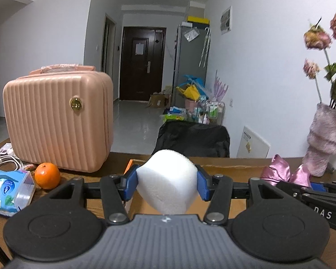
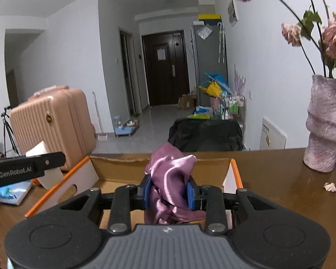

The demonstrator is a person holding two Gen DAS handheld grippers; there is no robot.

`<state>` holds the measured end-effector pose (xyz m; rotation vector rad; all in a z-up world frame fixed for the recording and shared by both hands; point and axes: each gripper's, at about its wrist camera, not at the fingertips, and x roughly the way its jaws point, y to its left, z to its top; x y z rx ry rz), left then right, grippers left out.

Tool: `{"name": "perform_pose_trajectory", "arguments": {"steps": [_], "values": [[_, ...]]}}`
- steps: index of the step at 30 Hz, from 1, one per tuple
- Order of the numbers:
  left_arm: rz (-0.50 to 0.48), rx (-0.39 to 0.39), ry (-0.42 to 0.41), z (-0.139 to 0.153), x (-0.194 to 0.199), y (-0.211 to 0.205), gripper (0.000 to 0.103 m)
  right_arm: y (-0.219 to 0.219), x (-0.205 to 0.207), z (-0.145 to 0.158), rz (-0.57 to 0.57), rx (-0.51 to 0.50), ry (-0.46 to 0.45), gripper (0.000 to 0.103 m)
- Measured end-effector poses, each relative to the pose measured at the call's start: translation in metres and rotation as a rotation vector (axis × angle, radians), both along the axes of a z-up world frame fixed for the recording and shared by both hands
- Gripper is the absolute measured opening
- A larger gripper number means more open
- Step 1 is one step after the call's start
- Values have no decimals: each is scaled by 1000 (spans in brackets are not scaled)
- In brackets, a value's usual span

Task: Organize soft objects
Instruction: 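Carry the foam cylinder and pink scrunchie over the cardboard box with both tools, then open both tools to drop the foam cylinder and scrunchie into the box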

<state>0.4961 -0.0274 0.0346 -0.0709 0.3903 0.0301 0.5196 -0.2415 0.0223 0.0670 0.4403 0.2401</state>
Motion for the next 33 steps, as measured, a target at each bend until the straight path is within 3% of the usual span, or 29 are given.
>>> {"name": "perform_pose_trajectory", "arguments": {"steps": [9,18,21,23,25,27,28,29,33], "values": [[1,28,82,-21,17,-2,53,6,8,-15,-2,-35,52,31],[-2,32,96,-24,19,-3,56,11,10,-18,-4,-60,68,35],[1,30,101,-24,20,-4,65,12,11,-19,-8,-64,74,39],[13,25,105,-24,20,-3,81,11,11,-18,-19,-65,68,39],[36,34,100,-24,19,-3,85,9,11,-18,-22,-59,66,46],[40,28,100,-23,19,-1,95,8,9,-17,-34,-62,58,76],[46,29,97,-23,19,-1,103,8,9,-16,-41,-66,51,83],[58,34,90,-22,18,-1,103,8,8,-15,-47,-70,43,93],[70,33,84,-21,17,1,103,8,6,-13,-59,-72,30,102]]}}
